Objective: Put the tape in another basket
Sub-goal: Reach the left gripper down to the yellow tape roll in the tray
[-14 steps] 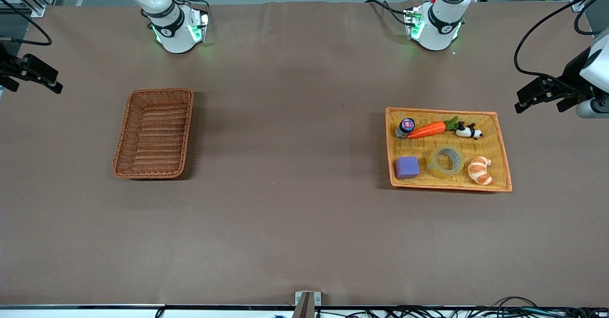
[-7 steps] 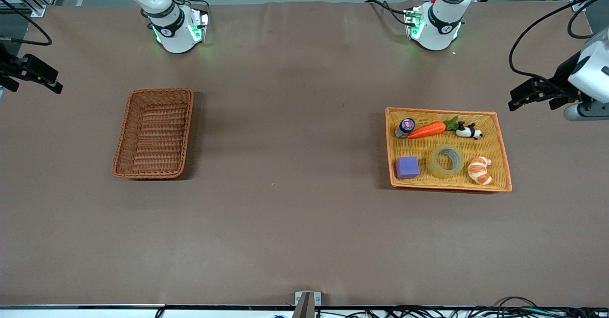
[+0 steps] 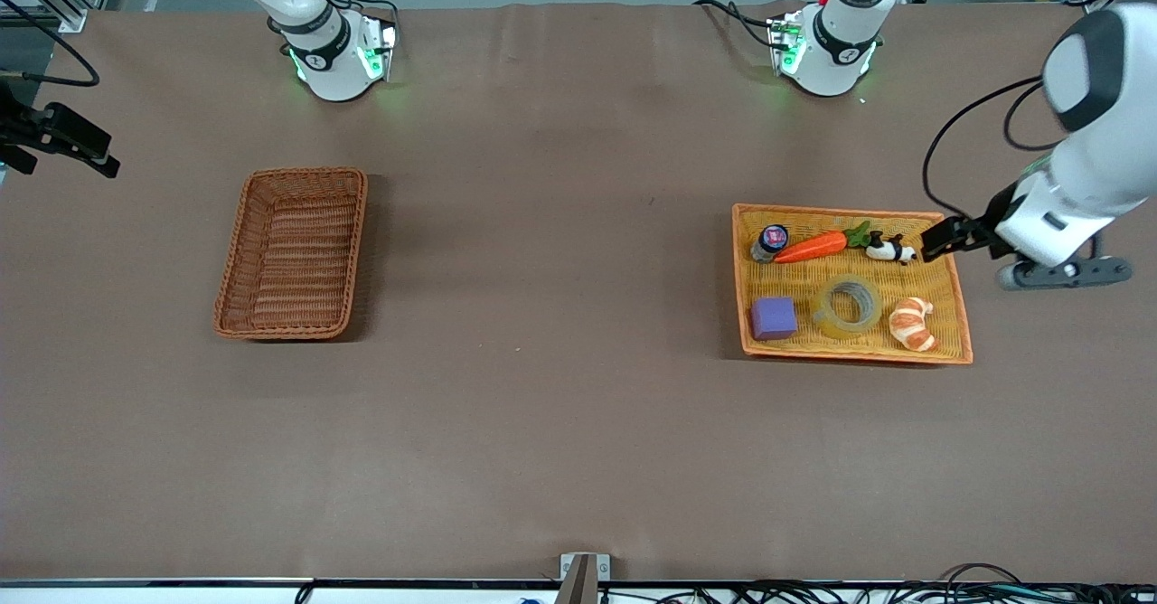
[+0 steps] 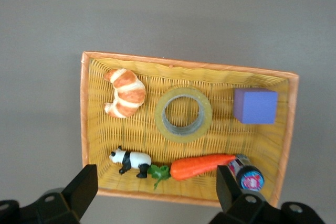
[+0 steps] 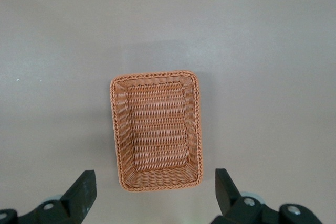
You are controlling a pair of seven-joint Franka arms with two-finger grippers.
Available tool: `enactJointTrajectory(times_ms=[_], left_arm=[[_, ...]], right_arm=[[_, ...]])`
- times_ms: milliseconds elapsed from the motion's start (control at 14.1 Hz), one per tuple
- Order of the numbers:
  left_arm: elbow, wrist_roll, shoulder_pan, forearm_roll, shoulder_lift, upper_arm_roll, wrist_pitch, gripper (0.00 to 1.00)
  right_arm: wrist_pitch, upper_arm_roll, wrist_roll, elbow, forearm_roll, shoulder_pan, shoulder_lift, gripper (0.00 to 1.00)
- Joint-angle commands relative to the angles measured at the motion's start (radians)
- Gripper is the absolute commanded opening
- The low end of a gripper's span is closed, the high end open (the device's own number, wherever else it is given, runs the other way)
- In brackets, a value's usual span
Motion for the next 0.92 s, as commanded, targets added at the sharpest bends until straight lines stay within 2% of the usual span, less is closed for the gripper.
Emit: enactJointTrajectory(times_ms=[0,426,639,852], left_arm=[[-0.054,-0.016,0.007,0.023,0.062,-0.007,0.099,0.99],[-0.097,-0.066,0.002,0.026,0.258,-0.006,0.308,0.99],[-0.154,-0.079,0.002,0.051,0.324,-0.006,0.467,0.99],[-0.178,-0.080,0.002,0.051,0.375,-0.004,0.543,0.96]], right_arm=[[-0.002,0.001,0.006,-0.010,0.015,0.001,-0.010,1.00],[-0.002,0.001,0.006,-0.015,0.015,0.001,-0.010,1.00],[-0.002,0.001,0.006,-0.015,0.015,0.001,-0.010,1.00],[-0.003,0.001,0.004,-0.015,0.015,0.001,-0.010,1.00]])
